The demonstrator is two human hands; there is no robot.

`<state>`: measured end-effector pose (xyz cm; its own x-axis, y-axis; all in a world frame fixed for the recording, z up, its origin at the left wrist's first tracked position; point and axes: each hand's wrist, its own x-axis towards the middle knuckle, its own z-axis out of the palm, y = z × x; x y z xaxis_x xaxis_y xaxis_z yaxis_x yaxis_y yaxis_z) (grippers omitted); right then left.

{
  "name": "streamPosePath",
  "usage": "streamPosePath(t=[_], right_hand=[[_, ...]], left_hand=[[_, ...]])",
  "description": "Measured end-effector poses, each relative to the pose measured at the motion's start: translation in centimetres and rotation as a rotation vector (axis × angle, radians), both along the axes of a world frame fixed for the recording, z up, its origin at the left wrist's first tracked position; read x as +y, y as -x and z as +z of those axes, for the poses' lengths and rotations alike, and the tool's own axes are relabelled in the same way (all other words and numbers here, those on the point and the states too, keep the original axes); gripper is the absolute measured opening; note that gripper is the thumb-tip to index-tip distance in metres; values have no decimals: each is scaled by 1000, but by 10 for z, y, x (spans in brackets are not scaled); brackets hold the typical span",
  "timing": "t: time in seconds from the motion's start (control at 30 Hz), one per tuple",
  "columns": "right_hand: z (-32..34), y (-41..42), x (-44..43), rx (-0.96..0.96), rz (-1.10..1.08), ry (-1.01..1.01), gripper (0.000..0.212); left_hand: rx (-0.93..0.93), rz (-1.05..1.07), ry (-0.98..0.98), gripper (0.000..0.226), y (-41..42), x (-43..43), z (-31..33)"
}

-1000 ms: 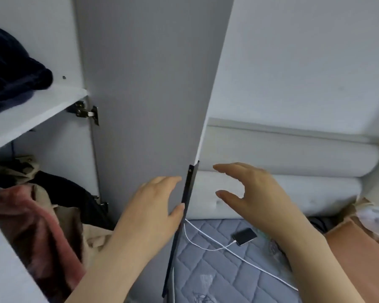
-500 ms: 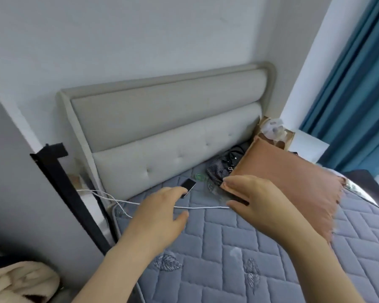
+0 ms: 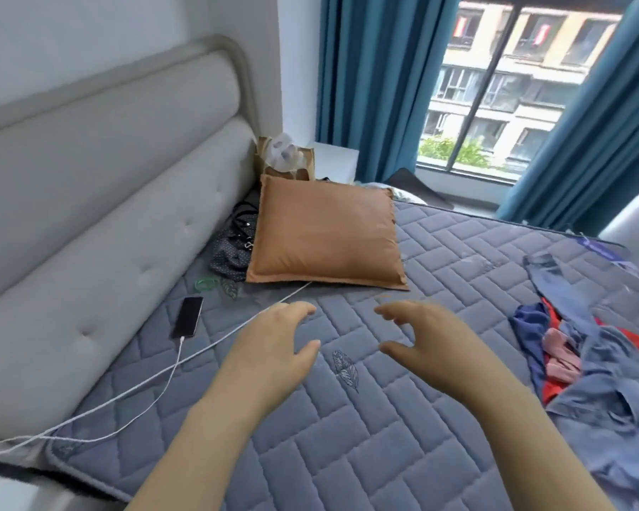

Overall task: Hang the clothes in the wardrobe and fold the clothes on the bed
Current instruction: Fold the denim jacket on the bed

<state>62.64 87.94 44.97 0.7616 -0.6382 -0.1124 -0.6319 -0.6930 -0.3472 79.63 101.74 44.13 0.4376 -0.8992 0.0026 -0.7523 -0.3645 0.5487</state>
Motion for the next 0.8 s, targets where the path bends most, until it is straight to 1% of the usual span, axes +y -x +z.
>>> streamPosePath(t=[0.2,0.33,0.47,0.6,0.8], right_hand=[[-9,66,32,30,-302,-72,51],[-13,126,55,35,-523,-89,49],[-9,184,72,5,-672,-103,48],[-12,253,79,-32,-808,-111,48],[-22,374,79,-72,-949,-145,48]], left_hand=[[44,-291,-41,43,31,-31,-15],[61,-520,-77,44,82,-52,-22],[61,-685,-79,46,141,-68,-20],[41,-806,-71,44,207,-83,-16],[22,-881,-60,44,331,-109,-20]])
